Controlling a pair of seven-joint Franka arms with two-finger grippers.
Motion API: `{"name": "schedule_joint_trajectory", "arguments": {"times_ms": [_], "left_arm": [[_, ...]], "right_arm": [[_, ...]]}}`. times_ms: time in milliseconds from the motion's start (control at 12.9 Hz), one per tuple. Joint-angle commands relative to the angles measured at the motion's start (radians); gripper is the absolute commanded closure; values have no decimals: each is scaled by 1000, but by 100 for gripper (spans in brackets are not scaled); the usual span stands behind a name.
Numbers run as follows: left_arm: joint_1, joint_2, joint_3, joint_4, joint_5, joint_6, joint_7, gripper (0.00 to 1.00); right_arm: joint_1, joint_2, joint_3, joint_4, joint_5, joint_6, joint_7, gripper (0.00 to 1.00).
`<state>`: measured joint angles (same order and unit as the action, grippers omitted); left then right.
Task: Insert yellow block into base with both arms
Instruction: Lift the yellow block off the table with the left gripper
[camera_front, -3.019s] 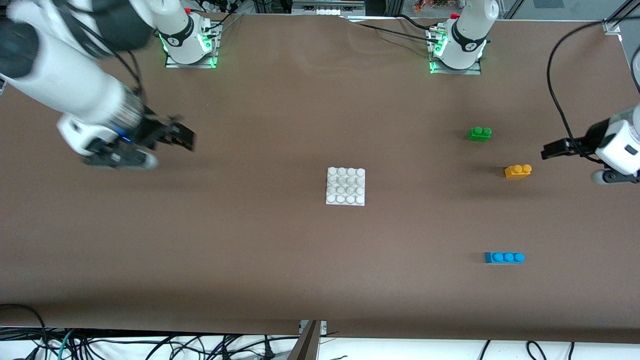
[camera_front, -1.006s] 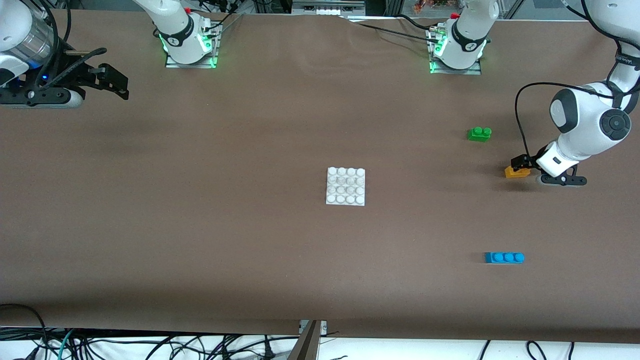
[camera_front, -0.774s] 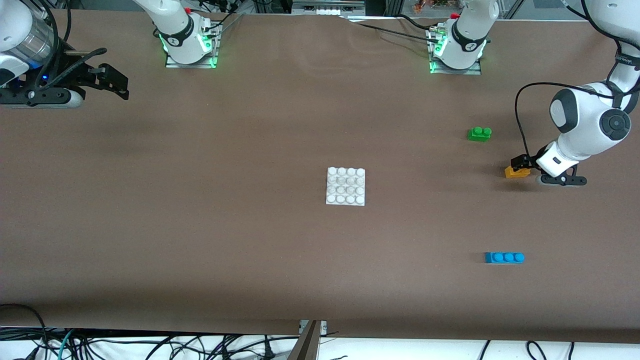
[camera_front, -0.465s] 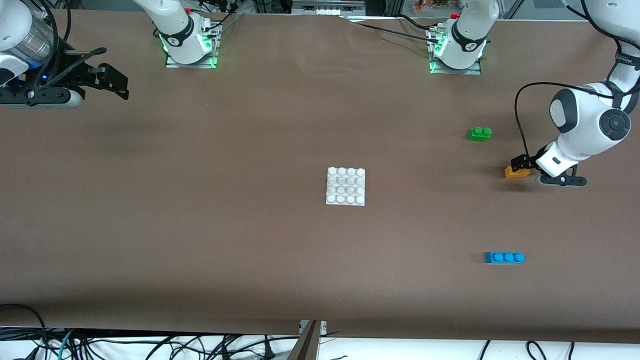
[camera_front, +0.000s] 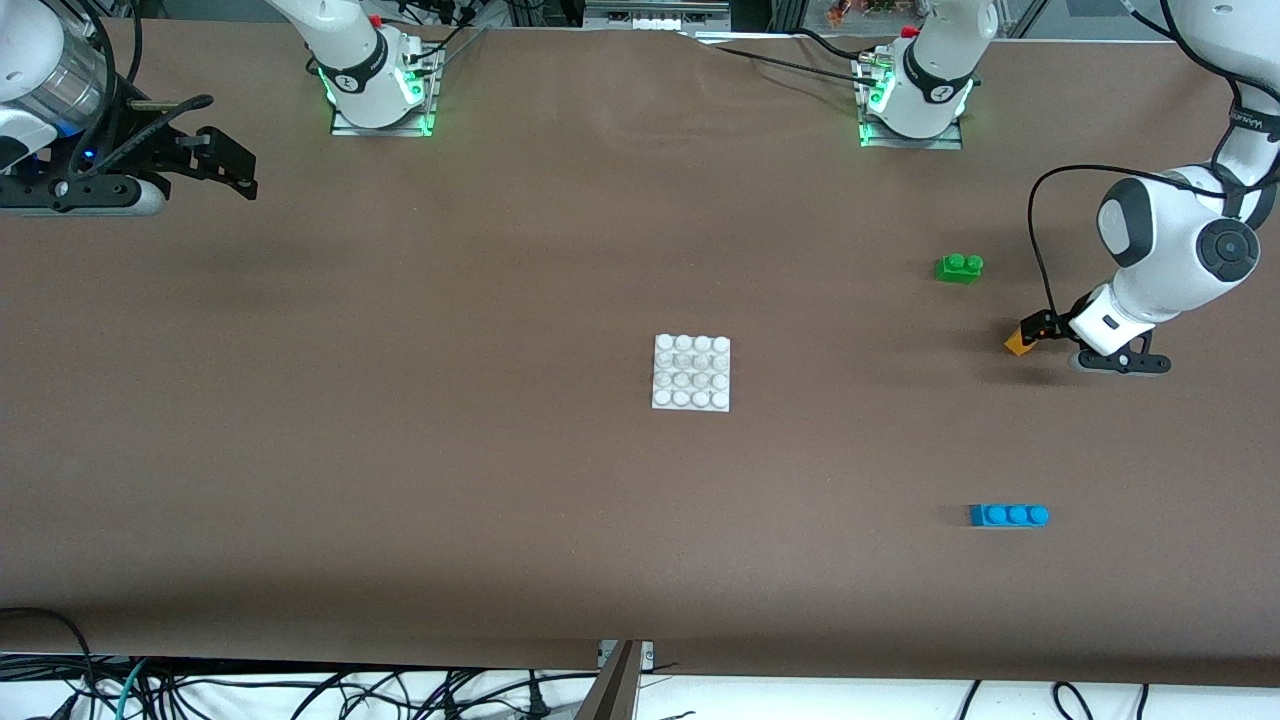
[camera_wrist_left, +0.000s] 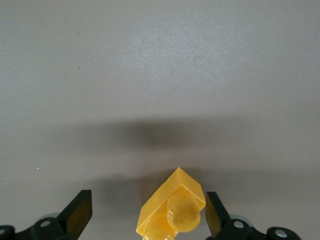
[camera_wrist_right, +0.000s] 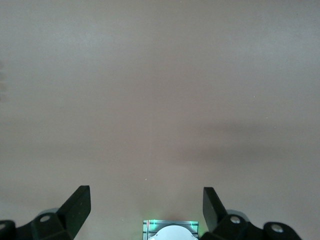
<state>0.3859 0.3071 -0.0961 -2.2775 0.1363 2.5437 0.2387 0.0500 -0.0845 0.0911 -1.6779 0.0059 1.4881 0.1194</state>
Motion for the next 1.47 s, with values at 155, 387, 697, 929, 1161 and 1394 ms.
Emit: {"name": "schedule_joint_trajectory", "arguments": {"times_ms": [155,387,697,929,1161,1394], "left_arm": [[7,10,-5,-1,11,-17,-13,0],[10,1,-5,-5,6,-20,-31,1],[5,-39,-31,-10,6,-82,-303,3],[8,-36,-33,-19,6,-77,-416,4],[31,-26,-31,-19,-93,-69,-426,4],[42,-16,-30,-19,-167,-66,-490,5]], "right_arm": [[-13,-27,6,-26,3,17,-20,1],[-13,-27,6,-26,3,17,-20,1],[-13,-26,6,-26,3,17,-20,1],[-13,-26,6,-25,3,17,-20,1],[-13,-26,4,-26,3,18,-29,1],[-13,-24,4,-26,3,18,-29,1]]}}
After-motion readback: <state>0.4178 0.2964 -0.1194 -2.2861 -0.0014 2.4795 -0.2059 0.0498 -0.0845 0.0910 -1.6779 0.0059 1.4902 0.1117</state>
